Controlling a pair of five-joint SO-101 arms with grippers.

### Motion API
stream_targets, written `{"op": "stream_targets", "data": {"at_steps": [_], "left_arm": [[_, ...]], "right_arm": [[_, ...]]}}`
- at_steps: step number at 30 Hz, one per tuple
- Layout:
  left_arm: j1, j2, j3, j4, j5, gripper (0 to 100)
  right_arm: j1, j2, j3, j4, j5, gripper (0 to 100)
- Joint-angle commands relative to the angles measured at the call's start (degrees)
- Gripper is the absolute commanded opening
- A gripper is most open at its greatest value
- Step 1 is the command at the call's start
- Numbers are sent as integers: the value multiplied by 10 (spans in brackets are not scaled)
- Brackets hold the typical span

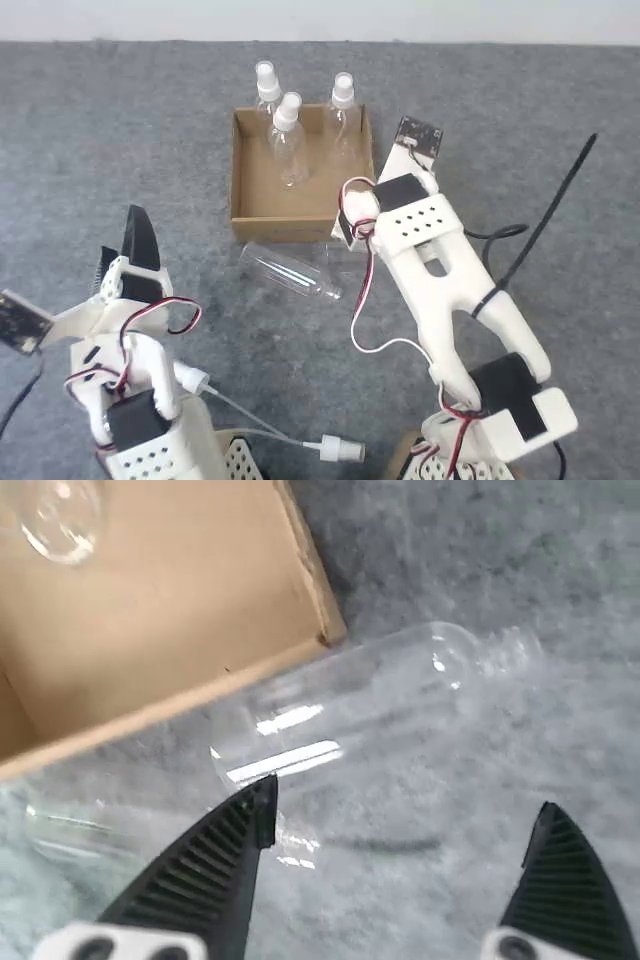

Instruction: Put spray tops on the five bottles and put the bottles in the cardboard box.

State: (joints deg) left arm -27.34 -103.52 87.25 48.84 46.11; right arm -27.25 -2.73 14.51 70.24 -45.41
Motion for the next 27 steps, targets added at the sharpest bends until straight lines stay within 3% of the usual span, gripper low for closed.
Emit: {"op": "stream_targets", "data": {"at_steps": [1,14,22,27], "left_arm": [[-3,-11,-7,-17,-4,247],[-3,-11,-7,-17,-4,247],[-3,-11,-7,-17,-4,247],[-3,-11,-7,-17,-4,247]], "right_arm": [[-3,7,-19,-25,-15,333],[8,160,-105,-27,-52,331],[39,189,-105,-22,-49,178],[52,189,-105,0,-47,170]]}}
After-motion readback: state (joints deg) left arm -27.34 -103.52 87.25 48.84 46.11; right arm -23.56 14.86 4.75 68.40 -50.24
